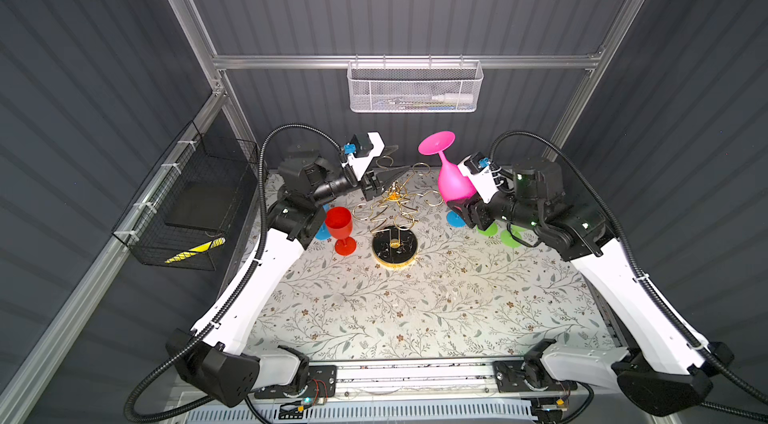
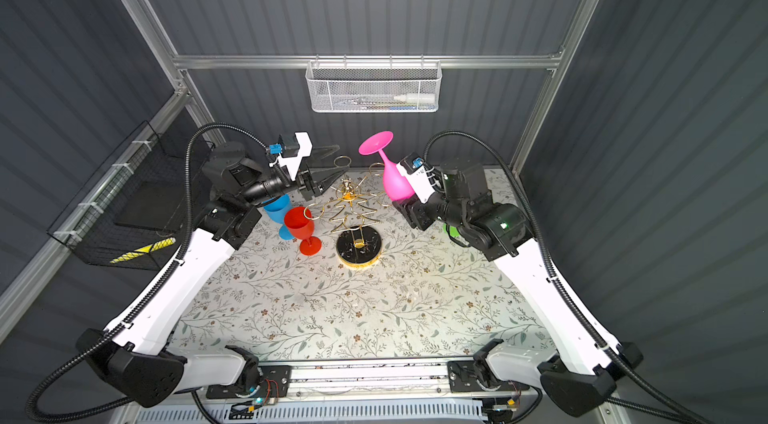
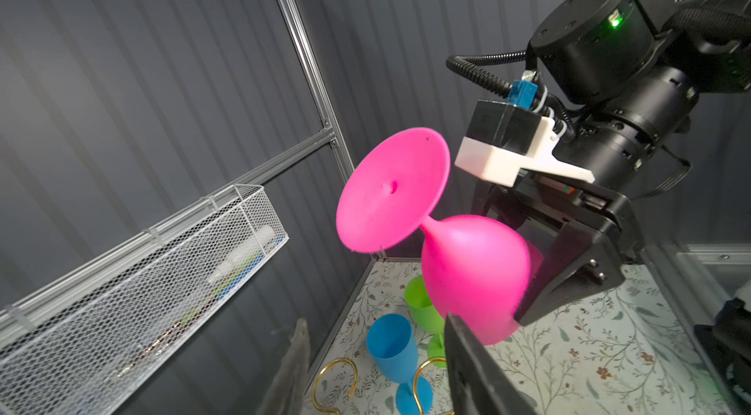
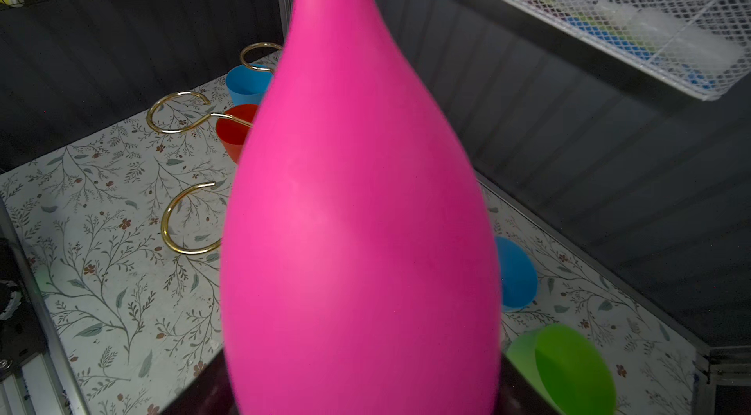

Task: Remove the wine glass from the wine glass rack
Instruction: 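Close the right gripper on the pink glass bowl while the left holds the base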

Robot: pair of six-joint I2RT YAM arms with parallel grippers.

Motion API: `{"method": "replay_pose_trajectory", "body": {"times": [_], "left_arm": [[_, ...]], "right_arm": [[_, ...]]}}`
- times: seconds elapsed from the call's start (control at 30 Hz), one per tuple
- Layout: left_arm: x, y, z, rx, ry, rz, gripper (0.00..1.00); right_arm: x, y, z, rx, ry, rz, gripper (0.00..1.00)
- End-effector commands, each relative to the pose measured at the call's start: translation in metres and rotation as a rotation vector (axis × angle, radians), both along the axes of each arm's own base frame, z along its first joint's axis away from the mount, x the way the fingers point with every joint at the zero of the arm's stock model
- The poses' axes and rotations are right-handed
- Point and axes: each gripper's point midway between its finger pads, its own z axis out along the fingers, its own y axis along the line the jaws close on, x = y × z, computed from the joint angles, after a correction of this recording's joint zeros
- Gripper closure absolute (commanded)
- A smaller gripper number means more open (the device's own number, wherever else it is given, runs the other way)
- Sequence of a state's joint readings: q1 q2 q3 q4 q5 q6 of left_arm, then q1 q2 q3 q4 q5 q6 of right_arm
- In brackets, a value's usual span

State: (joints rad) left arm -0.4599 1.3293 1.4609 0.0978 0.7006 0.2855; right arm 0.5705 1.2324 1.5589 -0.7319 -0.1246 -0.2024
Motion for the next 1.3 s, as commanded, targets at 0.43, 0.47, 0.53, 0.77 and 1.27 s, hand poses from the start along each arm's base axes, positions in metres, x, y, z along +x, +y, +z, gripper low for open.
{"method": "replay_pose_trajectory", "body": {"times": [0.43, 0.47, 0.53, 0.77, 1.27], "left_arm": [[-0.001, -0.025, -0.013, 0.053, -0.117, -0.023, 0.49], [-0.001, -0.027, -0.015, 0.058, -0.117, -0.022, 0.49], [-0.002, -0.027, -0.015, 0.059, -0.119, -0.017, 0.53], [0.001, -0.024, -0.011, 0.060, -0.126, 0.019, 0.79], [0.016, 0.016, 0.029, -0.150, 0.142, 0.256, 1.00]], "right_arm": [[-0.019, 0.031, -0.019, -0.004, 0.092, 0.094, 0.42], [-0.020, 0.033, -0.019, -0.003, 0.092, 0.099, 0.42], [-0.022, 0.035, -0.021, -0.007, 0.098, 0.108, 0.42], [-0.027, 0.037, -0.020, 0.003, 0.103, 0.113, 0.40], [-0.045, 0.015, 0.017, 0.208, -0.010, 0.069, 0.03]]}}
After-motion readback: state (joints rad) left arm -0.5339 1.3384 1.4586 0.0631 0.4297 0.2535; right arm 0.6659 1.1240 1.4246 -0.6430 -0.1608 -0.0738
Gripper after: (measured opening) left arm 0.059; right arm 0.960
